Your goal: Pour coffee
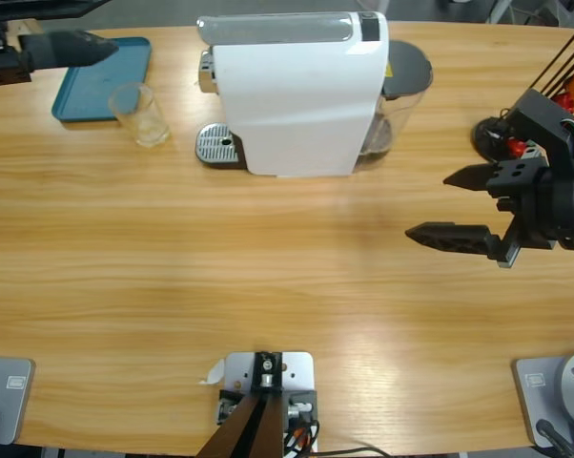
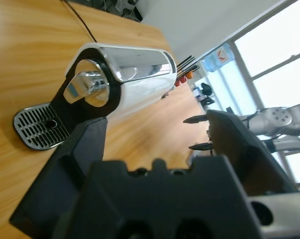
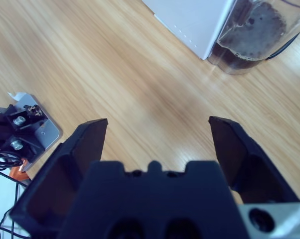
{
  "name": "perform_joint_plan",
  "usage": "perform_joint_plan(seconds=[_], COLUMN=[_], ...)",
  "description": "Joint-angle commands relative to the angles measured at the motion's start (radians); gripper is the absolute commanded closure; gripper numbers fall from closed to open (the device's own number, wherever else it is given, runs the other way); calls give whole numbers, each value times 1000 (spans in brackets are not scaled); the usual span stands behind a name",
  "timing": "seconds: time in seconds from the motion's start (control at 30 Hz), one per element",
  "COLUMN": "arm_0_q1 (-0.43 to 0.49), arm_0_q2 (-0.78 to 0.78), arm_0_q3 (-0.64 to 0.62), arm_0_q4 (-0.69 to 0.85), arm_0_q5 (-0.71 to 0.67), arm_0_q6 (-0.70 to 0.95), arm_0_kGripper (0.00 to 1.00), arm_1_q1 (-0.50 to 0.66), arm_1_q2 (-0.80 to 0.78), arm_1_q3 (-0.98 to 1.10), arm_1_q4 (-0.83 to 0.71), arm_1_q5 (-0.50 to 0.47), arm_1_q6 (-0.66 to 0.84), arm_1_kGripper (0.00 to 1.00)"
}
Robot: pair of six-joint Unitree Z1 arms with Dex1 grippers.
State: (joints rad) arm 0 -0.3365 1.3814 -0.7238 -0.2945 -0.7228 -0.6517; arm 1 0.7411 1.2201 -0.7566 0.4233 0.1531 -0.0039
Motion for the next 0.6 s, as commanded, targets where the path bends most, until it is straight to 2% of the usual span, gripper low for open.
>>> perform_joint_plan(seconds=[0.03,0.1,0.23,0.6], arm_0_q1=[43,43,42,44], arm_0_q2=[248,292,339,312], arm_0_q3=[-82,-135,-202,-104], arm_0_q4=[-176,-226,-233,-233], arm_0_q5=[-208,-253,-285,-294], arm_0_q6=[-123,-176,-216,-264], arm_0_kGripper=[193,215,230,230], arm_1_q1=[11,11,11,11], arm_1_q2=[-2,1,4,-2], arm_1_q3=[31,30,28,31], arm_1_q4=[-8,-8,-8,-8], arm_1_q5=[-9,-9,-9,-9], arm_1_q6=[12,12,12,12], arm_1_kGripper=[110,110,110,110])
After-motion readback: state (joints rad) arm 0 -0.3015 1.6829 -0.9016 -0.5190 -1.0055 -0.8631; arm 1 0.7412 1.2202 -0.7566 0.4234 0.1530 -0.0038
